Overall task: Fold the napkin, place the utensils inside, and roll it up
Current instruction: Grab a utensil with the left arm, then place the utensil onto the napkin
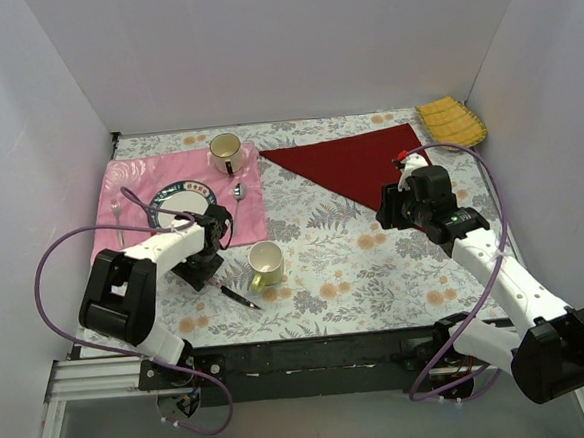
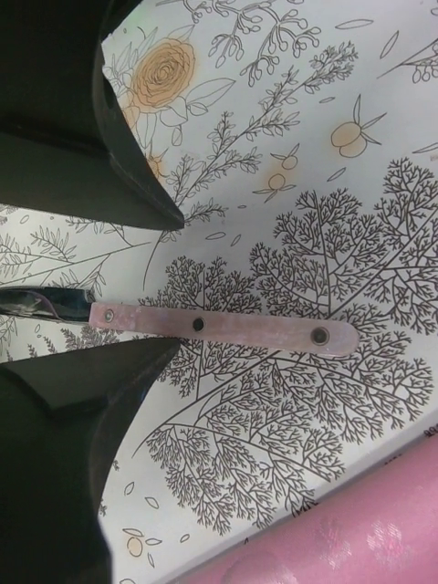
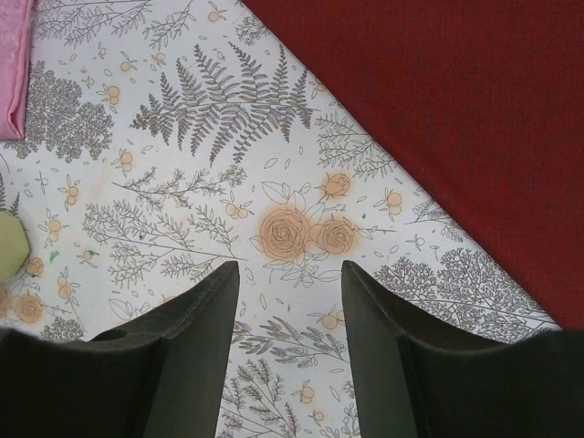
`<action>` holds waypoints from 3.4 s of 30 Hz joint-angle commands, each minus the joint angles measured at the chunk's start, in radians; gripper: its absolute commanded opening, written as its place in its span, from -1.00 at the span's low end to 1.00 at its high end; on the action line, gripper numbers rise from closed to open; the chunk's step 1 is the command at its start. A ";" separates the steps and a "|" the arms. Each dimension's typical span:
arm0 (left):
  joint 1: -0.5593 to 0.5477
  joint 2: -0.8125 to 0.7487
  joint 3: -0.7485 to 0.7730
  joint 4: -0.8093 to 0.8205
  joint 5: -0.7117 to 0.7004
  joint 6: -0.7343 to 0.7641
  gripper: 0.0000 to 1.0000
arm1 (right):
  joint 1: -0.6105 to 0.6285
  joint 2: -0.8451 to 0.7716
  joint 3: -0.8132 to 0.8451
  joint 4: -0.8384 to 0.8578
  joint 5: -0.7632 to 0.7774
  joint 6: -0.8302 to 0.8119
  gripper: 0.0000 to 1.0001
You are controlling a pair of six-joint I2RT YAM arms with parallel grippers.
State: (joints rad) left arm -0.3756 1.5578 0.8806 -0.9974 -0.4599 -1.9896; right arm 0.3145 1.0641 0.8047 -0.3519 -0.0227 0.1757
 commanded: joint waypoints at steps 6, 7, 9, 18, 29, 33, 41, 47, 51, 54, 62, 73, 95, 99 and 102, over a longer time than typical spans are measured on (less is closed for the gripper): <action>0.018 -0.045 -0.123 0.057 -0.002 -0.321 -0.22 | 0.001 0.014 0.008 0.010 -0.002 -0.018 0.14; 0.020 -0.051 -0.130 0.057 -0.002 -0.325 -0.24 | 0.001 0.014 0.008 0.010 -0.002 -0.016 0.14; 0.020 -0.077 -0.152 0.052 -0.005 -0.339 -0.39 | 0.001 0.014 0.010 0.008 0.000 -0.018 0.14; 0.035 -0.172 -0.224 0.045 -0.008 -0.393 -1.00 | 0.001 0.013 0.005 0.008 0.001 -0.018 0.14; 0.037 -0.482 -0.007 -0.188 -0.193 -0.252 -1.00 | 0.003 0.020 0.022 0.005 -0.010 -0.018 0.15; 0.035 -0.507 0.121 -0.190 -0.266 -0.075 -1.00 | 0.003 0.033 0.031 0.004 -0.022 -0.016 0.16; 0.037 -0.670 0.149 0.491 0.070 0.794 -1.00 | 0.001 0.031 0.070 -0.030 -0.033 -0.021 0.16; 0.027 -0.412 0.357 0.617 0.435 1.175 -1.00 | 0.001 0.010 0.090 -0.038 -0.045 0.008 0.16; -0.040 -0.288 0.409 0.700 0.509 1.389 -1.00 | 0.001 -0.050 0.091 -0.030 0.026 0.047 0.17; -0.152 -0.220 0.390 0.813 0.497 1.609 -1.00 | 0.001 -0.098 0.100 -0.038 0.107 0.056 0.18; -0.298 0.004 0.406 0.916 0.610 2.155 -1.00 | 0.000 -0.200 0.134 -0.087 0.257 0.076 0.20; -0.467 0.476 0.845 0.703 0.616 2.546 -1.00 | 0.001 -0.343 0.151 -0.150 0.394 0.107 0.23; -0.566 0.861 1.133 0.726 0.610 2.691 -1.00 | 0.001 -0.403 0.145 -0.194 0.446 0.057 0.26; -0.566 0.858 1.129 0.752 0.583 2.707 -1.00 | 0.000 -0.398 0.140 -0.187 0.440 0.054 0.27; -0.568 0.849 1.130 0.755 0.569 2.709 -1.00 | 0.000 -0.395 0.139 -0.183 0.432 0.056 0.27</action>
State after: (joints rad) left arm -0.9401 2.4500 1.9705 -0.2844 0.1364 0.6933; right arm 0.3145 0.6735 0.9386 -0.5564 0.3977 0.2390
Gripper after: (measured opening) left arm 0.076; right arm 0.633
